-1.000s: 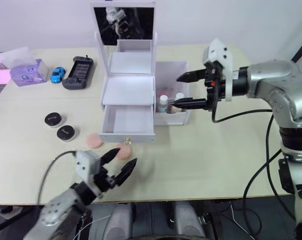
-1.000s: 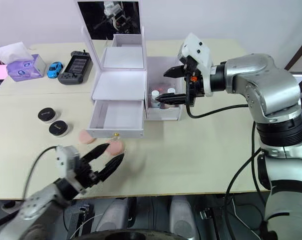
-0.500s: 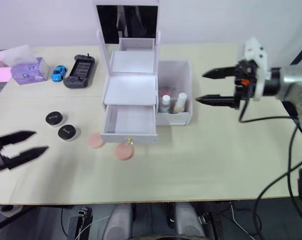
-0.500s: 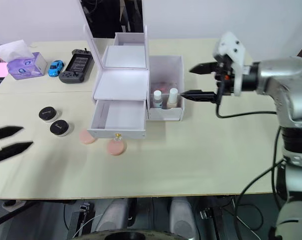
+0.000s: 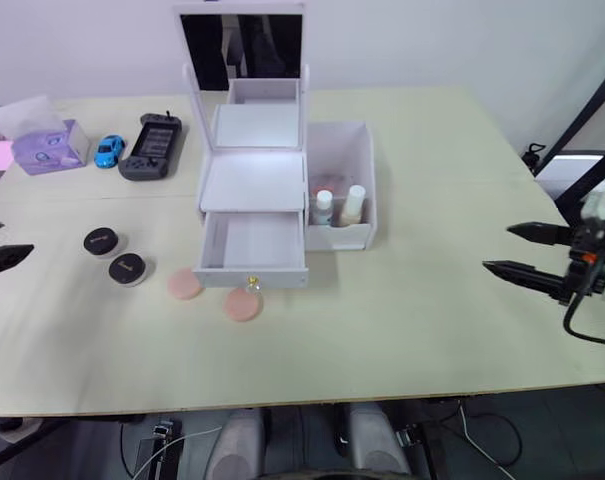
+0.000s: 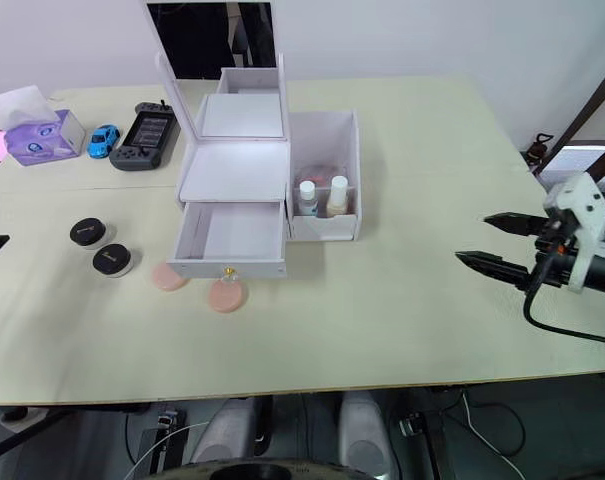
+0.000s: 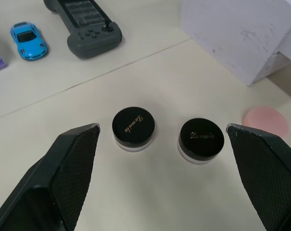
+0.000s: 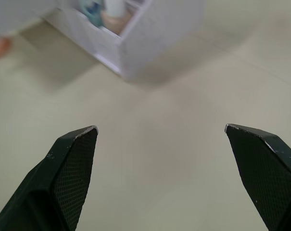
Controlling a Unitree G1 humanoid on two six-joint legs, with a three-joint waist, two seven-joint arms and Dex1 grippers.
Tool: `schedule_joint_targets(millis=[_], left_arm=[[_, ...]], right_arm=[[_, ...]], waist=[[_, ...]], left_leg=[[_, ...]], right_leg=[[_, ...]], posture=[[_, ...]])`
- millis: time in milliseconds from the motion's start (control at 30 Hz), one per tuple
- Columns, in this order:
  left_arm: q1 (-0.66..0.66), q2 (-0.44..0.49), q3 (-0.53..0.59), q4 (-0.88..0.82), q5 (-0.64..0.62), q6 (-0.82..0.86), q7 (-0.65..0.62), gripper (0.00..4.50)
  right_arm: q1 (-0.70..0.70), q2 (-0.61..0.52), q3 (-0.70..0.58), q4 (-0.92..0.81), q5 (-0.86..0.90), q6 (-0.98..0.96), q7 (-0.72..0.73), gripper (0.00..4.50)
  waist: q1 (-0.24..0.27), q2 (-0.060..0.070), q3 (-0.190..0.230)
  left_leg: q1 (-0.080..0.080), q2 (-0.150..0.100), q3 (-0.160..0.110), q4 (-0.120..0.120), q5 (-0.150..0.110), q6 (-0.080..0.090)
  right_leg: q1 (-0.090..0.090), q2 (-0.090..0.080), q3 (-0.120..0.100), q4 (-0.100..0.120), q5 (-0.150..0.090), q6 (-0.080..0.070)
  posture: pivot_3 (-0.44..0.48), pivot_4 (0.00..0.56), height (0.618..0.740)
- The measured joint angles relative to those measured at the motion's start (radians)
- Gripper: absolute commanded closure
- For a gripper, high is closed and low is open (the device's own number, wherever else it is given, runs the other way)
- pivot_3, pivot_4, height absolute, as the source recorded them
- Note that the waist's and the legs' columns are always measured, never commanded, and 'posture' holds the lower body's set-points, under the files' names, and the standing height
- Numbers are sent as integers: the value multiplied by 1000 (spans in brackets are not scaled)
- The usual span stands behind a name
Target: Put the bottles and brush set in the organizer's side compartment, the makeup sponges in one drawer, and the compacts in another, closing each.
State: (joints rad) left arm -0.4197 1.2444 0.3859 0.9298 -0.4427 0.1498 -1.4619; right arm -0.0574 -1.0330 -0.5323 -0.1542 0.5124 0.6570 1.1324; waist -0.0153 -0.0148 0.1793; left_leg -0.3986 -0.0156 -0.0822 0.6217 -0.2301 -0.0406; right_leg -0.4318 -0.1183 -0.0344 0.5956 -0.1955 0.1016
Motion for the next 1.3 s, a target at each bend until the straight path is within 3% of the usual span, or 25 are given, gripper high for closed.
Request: schedule_joint_targets(millis=[200, 400, 500, 700, 1033, 1300], left_arm=[[23, -16, -14, -98, -19, 103, -85, 65], [379, -123, 163, -686, -181, 362, -32, 65], [559, -202, 232, -1015, -233, 464, 48, 65], [759, -364, 287, -1407, -254, 499, 231, 65], [841, -602, 23, -1609, -84, 492, 641, 65], [726, -709, -235, -1603, 49, 506, 875, 65]], right_arm=[[-121, 0, 77, -61, 50, 85, -78, 0], [-379, 10, 275, -139, 146, 204, -88, 0], [-562, 112, 340, -184, 245, 266, -119, 0], [-763, 203, 474, -197, 339, 389, -154, 0], [-886, 154, 621, -237, 341, 553, -175, 0], [-927, 129, 633, -257, 354, 624, -192, 0]], waist=[[-2, -1, 0], [-6, 0, 2], [-6, -4, 4], [9, -5, 4], [4, -5, 4], [6, -5, 4]], left_leg=[[5, 7, 5, -1, 0, 0], [6, 11, 9, -6, -1, -1], [7, 11, 9, -8, -1, -2], [6, 10, 8, -5, -1, -1], [6, 11, 9, 4, -2, -1], [5, 10, 9, 7, -2, -1]], right_leg=[[2, 1, -1, 0, 0, -1], [-1, 0, 1, -1, 1, -2], [-1, 4, 1, -1, 1, -3], [1, 4, 1, -2, 1, -4], [3, 5, 2, -2, 1, -4], [4, 5, 2, -2, 1, -4]], posture=[[0, 150, 740], [0, 150, 740], [0, 150, 740], [0, 150, 740], [0, 150, 740], [0, 150, 740]])
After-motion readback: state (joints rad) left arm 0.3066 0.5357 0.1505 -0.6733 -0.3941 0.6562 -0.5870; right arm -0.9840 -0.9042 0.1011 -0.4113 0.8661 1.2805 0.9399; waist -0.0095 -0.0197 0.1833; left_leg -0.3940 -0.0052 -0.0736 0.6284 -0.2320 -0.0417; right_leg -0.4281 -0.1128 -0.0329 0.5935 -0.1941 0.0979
